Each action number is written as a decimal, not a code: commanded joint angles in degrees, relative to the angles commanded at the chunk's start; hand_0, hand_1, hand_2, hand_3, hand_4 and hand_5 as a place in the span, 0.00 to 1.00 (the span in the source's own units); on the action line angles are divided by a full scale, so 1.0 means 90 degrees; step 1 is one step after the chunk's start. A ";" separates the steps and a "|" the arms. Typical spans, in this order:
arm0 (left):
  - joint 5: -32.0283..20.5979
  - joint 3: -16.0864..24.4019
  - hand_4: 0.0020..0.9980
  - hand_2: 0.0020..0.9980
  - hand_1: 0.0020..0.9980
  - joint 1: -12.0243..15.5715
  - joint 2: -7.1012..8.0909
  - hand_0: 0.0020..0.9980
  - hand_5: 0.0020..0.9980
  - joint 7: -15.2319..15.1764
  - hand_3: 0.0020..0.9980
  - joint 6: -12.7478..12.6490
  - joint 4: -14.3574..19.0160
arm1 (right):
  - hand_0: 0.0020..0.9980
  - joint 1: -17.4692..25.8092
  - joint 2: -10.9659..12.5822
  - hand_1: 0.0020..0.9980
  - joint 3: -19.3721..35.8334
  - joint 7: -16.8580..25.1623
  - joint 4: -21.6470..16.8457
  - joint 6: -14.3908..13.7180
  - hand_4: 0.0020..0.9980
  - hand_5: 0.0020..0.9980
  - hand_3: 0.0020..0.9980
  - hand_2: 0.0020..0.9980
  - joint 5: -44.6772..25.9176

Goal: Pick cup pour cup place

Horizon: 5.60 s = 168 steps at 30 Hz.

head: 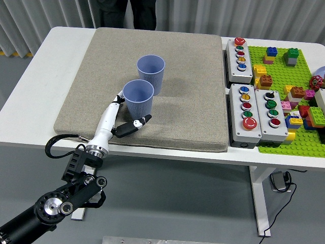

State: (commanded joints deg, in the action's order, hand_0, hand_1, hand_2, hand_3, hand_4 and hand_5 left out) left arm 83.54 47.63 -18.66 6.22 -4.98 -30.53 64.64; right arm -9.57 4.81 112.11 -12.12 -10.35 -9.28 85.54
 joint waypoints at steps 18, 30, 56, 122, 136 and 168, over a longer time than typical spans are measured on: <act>-0.1362 -0.0153 0.97 1.00 0.93 -0.0333 -0.0039 0.92 0.52 -0.0156 1.00 0.0532 -0.0173 | 0.69 -0.0028 0.0012 0.63 0.0005 -0.0003 0.0000 0.0004 0.00 0.29 0.59 0.59 0.0019; -0.1447 -0.0124 0.92 1.00 0.93 -0.0464 -0.0099 0.92 0.38 -0.0197 1.00 0.0736 -0.0191 | 0.69 -0.0041 0.0017 0.63 -0.0004 0.0002 0.0002 0.0006 0.00 0.29 0.59 0.59 0.0007; -0.1636 -0.0054 0.89 1.00 0.86 -0.0513 -0.0125 0.85 0.27 -0.0251 1.00 0.0660 -0.0259 | 0.69 -0.0035 0.0018 0.63 0.0009 -0.0015 -0.0001 0.0037 0.00 0.29 0.59 0.59 0.0052; -0.0511 0.0251 0.82 0.50 0.47 -0.1613 0.1097 0.55 0.22 0.0510 0.49 0.0272 0.0195 | 0.70 0.0004 0.0065 0.63 -0.0079 -0.0024 -0.0001 0.0026 0.00 0.29 0.59 0.59 -0.0059; -0.0255 -0.0588 0.81 0.51 0.48 -0.2622 0.1113 0.56 0.20 0.0710 0.50 0.0286 -0.0366 | 0.70 -0.0071 0.0082 0.63 -0.0174 -0.0006 0.0004 -0.0020 0.00 0.28 0.59 0.59 -0.0235; 0.0810 -0.2182 0.78 0.51 0.49 -0.3936 0.1165 0.56 0.18 0.1087 0.50 0.0668 -0.1839 | 0.70 -0.0160 0.0126 0.63 -0.0201 -0.0011 0.0005 -0.0010 0.00 0.27 0.59 0.59 -0.0258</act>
State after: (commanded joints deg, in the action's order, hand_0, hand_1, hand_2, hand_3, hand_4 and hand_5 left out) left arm 90.82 27.98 -54.08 16.71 4.81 -24.52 48.09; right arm -11.01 5.94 110.30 -12.23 -10.31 -9.38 83.22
